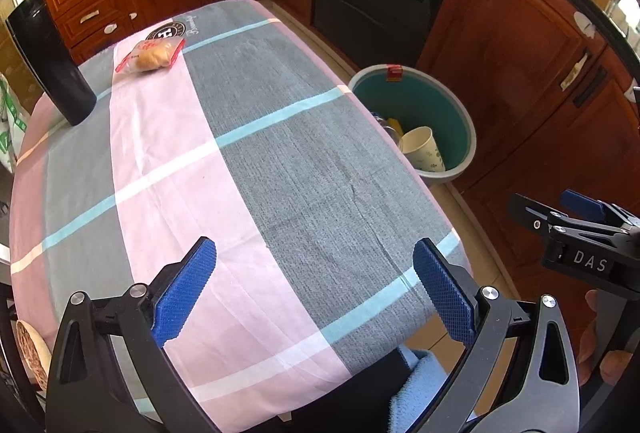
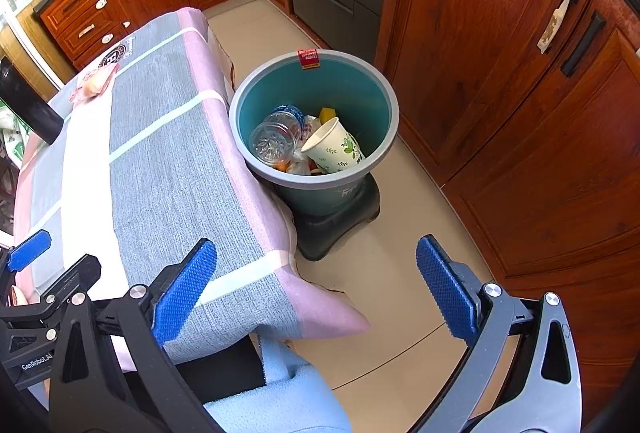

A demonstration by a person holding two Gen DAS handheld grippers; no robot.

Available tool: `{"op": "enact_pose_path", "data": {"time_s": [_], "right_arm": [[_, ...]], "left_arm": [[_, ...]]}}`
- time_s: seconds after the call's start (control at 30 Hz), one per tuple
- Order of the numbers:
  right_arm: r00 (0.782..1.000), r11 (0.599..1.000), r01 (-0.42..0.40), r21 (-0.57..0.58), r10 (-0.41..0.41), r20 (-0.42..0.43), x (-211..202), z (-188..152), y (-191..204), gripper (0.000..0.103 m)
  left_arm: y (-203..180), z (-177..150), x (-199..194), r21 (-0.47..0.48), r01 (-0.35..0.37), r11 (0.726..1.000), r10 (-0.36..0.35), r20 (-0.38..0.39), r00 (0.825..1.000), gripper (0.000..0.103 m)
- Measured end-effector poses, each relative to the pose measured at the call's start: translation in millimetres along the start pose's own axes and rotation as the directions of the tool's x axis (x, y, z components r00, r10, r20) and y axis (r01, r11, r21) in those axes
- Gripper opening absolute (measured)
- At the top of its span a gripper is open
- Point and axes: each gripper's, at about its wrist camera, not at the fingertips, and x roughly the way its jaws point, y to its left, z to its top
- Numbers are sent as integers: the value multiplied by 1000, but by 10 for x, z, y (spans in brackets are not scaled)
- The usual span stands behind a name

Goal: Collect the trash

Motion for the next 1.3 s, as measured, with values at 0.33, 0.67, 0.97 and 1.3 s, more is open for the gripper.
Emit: {"op": "enact_pose_path", "data": {"time_s": [0.33,0.67,0.97,1.3], "right_arm": [[1000,1000,4,2,-4,-5,32,27,-28,96],[1000,1000,9,16,-9,-22,125,54,-86,96],[1000,1000,10,25,-9,-23,165,84,-125,96],[1000,999,16,35,-15,-26,193,131,-157,96]], "left_arm": [[-118,4,-25,46,-5,999,5,12,1000,99],[-174,-3,37,69,-30,997,30,-1,1000,99],[-210,-4,65,84,-37,996,38,-9,999,99],[-204,-5,115,91,-42,995,44,-24,999,99]]}}
